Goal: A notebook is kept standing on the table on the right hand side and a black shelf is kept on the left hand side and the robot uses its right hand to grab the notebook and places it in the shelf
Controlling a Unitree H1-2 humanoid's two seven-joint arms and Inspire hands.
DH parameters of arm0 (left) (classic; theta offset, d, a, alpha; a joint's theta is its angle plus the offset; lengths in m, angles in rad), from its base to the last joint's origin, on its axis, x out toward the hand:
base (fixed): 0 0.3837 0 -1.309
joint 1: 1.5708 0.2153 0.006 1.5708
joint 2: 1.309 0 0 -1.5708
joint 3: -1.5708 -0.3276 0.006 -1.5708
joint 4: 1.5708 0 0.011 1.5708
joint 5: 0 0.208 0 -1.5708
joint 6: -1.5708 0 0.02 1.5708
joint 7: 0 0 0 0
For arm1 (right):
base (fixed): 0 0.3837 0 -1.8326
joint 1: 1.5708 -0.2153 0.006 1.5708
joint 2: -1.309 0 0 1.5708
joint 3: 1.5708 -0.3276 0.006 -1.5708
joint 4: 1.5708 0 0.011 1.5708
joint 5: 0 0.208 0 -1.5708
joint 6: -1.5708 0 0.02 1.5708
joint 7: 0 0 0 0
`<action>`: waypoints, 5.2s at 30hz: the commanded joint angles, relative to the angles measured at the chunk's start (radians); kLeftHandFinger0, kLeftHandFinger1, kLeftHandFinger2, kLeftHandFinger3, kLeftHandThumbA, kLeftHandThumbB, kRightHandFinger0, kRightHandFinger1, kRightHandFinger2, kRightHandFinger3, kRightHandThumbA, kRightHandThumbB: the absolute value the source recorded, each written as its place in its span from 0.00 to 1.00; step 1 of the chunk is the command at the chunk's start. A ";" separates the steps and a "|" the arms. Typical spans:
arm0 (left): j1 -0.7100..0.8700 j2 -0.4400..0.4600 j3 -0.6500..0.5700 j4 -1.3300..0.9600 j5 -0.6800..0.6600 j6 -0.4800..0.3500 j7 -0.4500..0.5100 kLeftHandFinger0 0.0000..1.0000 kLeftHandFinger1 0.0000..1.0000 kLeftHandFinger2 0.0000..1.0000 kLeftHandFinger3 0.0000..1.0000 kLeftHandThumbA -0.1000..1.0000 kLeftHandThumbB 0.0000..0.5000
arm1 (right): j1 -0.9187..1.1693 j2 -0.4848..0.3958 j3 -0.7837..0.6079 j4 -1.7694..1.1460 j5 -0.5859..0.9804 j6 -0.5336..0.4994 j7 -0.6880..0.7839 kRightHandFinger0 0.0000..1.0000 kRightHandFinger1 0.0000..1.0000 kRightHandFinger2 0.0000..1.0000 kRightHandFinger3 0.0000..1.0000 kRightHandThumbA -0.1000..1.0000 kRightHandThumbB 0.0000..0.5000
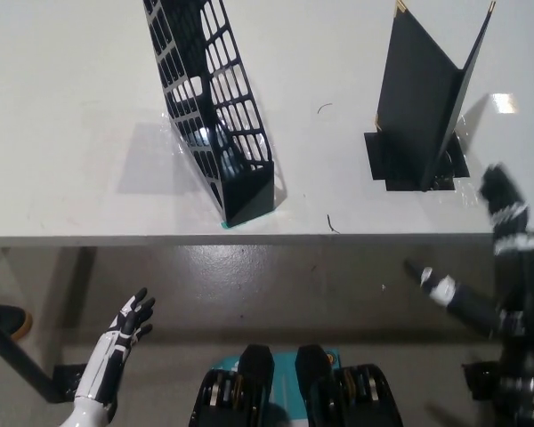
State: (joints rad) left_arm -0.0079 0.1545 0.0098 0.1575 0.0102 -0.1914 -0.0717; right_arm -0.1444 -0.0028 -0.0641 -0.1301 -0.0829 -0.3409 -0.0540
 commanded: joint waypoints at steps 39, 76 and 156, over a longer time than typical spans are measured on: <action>0.052 -0.004 -0.003 -0.001 0.011 -0.063 -0.001 1.00 1.00 1.00 1.00 1.00 0.18 | -0.957 -0.084 -0.262 1.365 0.231 -0.040 -0.053 1.00 1.00 1.00 1.00 1.00 0.78; 0.035 0.009 0.002 0.005 0.026 -0.063 0.001 1.00 1.00 1.00 1.00 1.00 0.24 | -0.939 -0.051 0.018 0.758 -0.103 0.017 -0.462 0.00 0.10 0.52 0.68 0.00 0.21; 0.045 0.022 -0.008 -0.001 0.031 -0.060 -0.030 1.00 1.00 1.00 1.00 1.00 0.30 | -1.195 0.219 0.185 1.181 -0.308 -0.084 -0.617 0.00 0.19 0.66 0.81 0.00 0.17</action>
State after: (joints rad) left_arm 0.0357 0.1581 0.0060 0.1760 0.0451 -0.2286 -0.0888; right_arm -1.2271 0.2009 0.1126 1.0528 -0.3926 -0.3235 -0.6151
